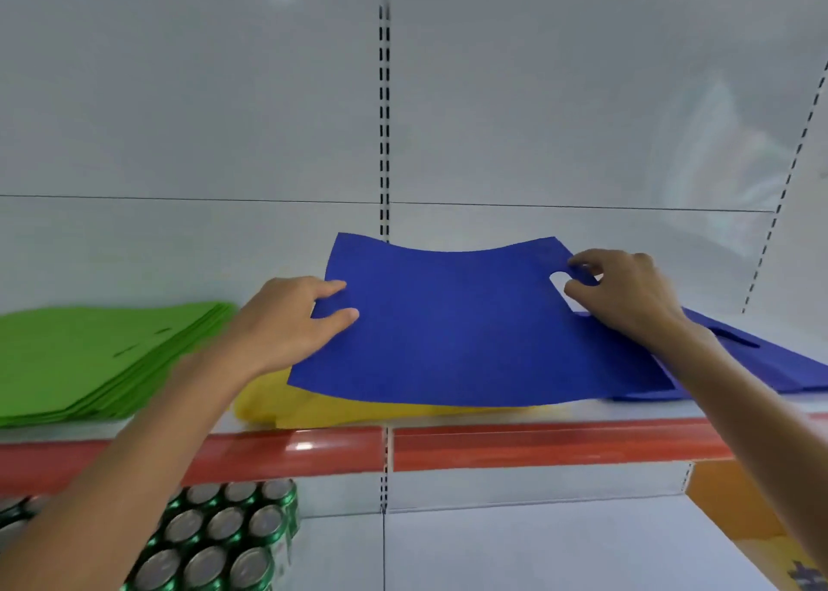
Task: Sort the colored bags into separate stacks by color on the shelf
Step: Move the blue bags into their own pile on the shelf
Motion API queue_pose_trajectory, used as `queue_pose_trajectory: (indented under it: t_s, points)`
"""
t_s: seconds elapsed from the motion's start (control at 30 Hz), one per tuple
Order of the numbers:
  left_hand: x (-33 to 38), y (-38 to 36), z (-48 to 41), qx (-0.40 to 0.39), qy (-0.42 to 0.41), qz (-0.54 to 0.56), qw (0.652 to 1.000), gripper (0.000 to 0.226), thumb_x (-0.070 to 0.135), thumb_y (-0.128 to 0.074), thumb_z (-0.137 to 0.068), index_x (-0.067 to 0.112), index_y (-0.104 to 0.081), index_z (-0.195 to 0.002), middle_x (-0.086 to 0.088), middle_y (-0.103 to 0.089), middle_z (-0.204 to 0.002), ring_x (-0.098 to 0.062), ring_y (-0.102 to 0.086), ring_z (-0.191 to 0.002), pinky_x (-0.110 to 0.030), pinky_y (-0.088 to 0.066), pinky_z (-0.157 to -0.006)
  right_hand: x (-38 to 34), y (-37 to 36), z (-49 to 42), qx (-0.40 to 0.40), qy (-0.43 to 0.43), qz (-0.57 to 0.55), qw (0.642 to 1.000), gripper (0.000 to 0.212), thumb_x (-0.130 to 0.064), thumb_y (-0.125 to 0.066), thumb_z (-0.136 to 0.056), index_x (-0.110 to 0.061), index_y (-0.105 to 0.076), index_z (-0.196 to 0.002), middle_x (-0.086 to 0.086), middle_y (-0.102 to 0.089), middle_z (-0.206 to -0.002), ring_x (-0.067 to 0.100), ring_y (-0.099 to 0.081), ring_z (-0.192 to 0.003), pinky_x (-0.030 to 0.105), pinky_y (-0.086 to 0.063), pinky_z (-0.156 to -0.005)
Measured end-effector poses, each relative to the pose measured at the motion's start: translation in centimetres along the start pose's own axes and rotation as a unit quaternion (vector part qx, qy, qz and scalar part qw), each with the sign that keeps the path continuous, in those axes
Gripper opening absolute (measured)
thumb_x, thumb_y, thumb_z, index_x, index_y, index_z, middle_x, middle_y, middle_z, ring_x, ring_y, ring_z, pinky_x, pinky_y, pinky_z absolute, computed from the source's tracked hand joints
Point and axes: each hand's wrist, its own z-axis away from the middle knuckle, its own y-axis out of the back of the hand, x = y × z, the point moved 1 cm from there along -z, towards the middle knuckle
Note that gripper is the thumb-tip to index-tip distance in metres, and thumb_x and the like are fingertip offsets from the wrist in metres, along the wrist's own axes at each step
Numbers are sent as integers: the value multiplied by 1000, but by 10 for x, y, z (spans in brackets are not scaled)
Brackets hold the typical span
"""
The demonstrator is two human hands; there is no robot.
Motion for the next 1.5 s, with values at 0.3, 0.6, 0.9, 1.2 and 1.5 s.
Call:
queue_pose_trajectory:
  t_s: [0.3,0.6,0.9,1.2,1.5]
  points:
    - [-122,47,27,3,53,40,998,47,39,-55,-90,21,-50,-133,3,-48,-139,-13,-43,-128,-21,-30,-100,-125,-54,13,7,56,41,998,36,-33,-54,-89,-17,-59,-122,7,-63,-114,30,-55,-105,32,-36,-75]
    - [-290,123,59,34,86,42,995,43,37,-54,-90,22,-53,-131,5,-48,-139,-12,-42,-129,-21,-30,-100,-285,-137,39,-12,95,55,994,32,-32,-53,-89,-19,-59,-118,6,-64,-110,29,-57,-99,30,-36,-71]
    - [-458,221,81,21,79,26,996,42,35,-54,-91,24,-53,-131,5,-51,-137,-15,-47,-123,-20,-31,-91,-455,-206,89,-4,90,50,995,34,-38,-49,-91,-22,-58,-119,3,-65,-111,28,-59,-98,29,-36,-70]
    - [-577,269,101,33,90,29,995,41,32,-55,-91,22,-53,-131,6,-49,-138,-14,-44,-127,-19,-30,-97,-573,-258,104,11,116,54,992,33,-35,-52,-89,-22,-58,-117,4,-66,-109,29,-60,-97,32,-42,-74]
    - [-725,342,123,38,120,28,992,40,32,-56,-90,25,-54,-129,7,-49,-138,-15,-45,-126,-22,-31,-99,-727,-323,130,-4,146,41,988,31,-35,-51,-88,-21,-58,-114,4,-66,-107,30,-59,-96,32,-41,-73]
